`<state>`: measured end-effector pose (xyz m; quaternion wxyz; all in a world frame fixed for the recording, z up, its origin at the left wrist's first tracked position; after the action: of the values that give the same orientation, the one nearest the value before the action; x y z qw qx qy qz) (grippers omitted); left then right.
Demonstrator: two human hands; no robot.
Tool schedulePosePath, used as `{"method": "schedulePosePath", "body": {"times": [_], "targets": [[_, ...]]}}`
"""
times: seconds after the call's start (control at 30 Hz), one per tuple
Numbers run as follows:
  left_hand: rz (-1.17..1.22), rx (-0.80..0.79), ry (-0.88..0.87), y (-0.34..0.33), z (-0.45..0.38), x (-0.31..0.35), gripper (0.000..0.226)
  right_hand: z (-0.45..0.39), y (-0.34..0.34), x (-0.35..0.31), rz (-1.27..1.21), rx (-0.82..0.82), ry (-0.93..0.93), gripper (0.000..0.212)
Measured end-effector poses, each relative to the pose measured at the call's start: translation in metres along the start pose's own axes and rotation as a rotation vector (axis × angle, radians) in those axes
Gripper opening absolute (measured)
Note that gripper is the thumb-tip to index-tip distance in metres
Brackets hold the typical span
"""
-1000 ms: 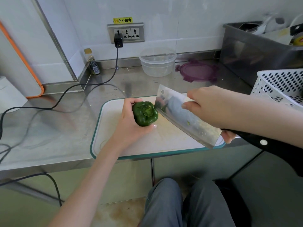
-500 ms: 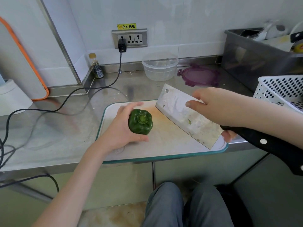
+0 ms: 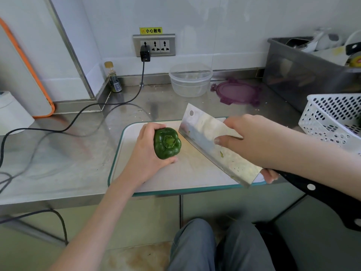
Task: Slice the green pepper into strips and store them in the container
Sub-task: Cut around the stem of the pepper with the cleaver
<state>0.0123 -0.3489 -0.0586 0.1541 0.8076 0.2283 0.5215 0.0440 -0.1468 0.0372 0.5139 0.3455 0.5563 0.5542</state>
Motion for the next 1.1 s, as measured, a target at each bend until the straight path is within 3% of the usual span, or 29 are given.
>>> {"method": "schedulePosePath", "body": {"times": [0.13,1.1], "targets": [[-0.005,0.002,-0.004,-0.001,-0.001,-0.002,0.084,-0.001,-0.005,-0.004,0.071,0.002,0.005,0.037],[0.104,0.025,0.101,-0.003,-0.007,-0.007,0.069,-0.008,-0.018,-0.031,0.043,-0.013,0.040,0.038]]}}
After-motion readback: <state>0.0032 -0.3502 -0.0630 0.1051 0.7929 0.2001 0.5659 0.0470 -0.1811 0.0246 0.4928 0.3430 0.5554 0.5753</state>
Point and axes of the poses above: each hand's wrist, its own z-axis away from the middle knuckle, its own y-axis out of the back of the hand, x = y × z, the point moved 7 cm from there along -z, towards the middle knuckle, and after that the axes turned 4 degrees about z, right-handed, at the moved point
